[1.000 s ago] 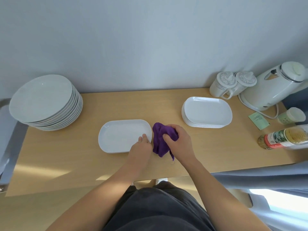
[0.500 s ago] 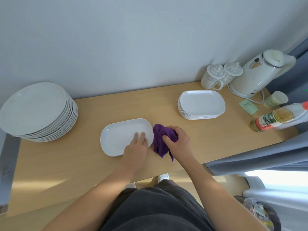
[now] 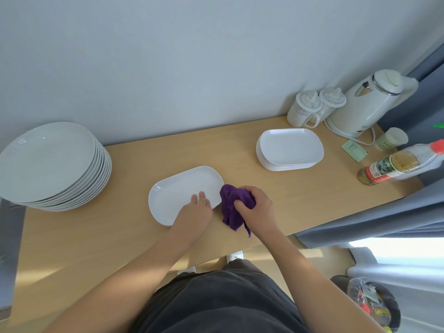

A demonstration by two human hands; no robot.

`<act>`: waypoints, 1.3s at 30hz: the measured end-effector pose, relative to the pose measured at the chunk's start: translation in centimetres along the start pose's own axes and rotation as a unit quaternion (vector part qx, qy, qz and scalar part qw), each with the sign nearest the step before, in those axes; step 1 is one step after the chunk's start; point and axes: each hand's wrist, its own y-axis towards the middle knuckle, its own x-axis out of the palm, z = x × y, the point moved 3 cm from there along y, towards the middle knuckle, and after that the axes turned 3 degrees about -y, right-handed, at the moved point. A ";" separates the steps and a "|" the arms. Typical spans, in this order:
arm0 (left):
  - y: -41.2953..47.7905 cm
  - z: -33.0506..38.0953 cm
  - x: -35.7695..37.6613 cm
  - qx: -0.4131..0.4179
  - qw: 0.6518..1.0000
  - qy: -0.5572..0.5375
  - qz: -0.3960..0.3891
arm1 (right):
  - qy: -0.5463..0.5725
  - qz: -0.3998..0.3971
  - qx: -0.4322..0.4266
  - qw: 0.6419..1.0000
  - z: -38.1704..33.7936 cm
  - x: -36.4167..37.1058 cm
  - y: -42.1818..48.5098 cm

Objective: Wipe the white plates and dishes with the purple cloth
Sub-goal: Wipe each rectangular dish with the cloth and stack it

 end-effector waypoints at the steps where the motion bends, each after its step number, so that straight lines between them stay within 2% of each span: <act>1: 0.0 0.4 -0.5 0.006 1.000 0.007 -0.010 | -0.004 -0.001 -0.001 1.000 0.0 0.1 0.0; 2: 0.0 0.6 -0.7 0.004 0.999 0.022 -0.039 | -0.008 -0.004 -0.002 1.000 -0.1 0.2 -0.1; 4: 0.3 0.7 -0.4 -0.010 0.999 0.042 -0.008 | -0.022 -0.012 -0.003 1.000 0.0 0.6 -0.1; 7: 0.2 0.5 -0.9 -0.011 0.999 -0.007 0.030 | -0.090 -0.053 -0.005 0.995 0.3 1.1 -0.1; 9: 0.0 0.7 -0.6 0.010 0.999 -0.031 0.004 | -0.159 -0.088 -0.023 0.983 0.3 1.6 -0.3; 11: 0.6 0.3 -0.4 0.012 0.997 -0.072 0.016 | -0.202 -0.114 -0.042 0.972 0.1 2.3 -0.5; 16: 0.0 0.0 -2.5 -0.007 0.993 -0.098 0.071 | -0.250 -0.127 -0.067 0.957 -0.1 3.2 -1.0; 18: -0.1 -0.1 -3.2 -0.024 0.992 -0.091 0.083 | -0.252 -0.102 -0.067 0.960 -0.1 3.1 -1.2; 20: -0.6 -0.1 -3.6 -0.016 0.996 -0.056 0.074 | -0.245 -0.082 -0.032 0.966 0.1 3.0 -1.1; 24: -0.7 0.0 -3.0 -0.031 0.991 -0.092 0.098 | -0.227 -0.088 0.032 0.969 0.7 4.1 0.2; 31: -0.2 -0.2 -2.9 -0.033 0.986 -0.112 0.118 | -0.220 -0.067 0.059 0.972 0.6 5.6 2.3; 39: -0.2 0.3 -3.0 -0.031 0.983 -0.111 0.143 | -0.208 -0.095 0.086 0.970 1.0 5.9 3.3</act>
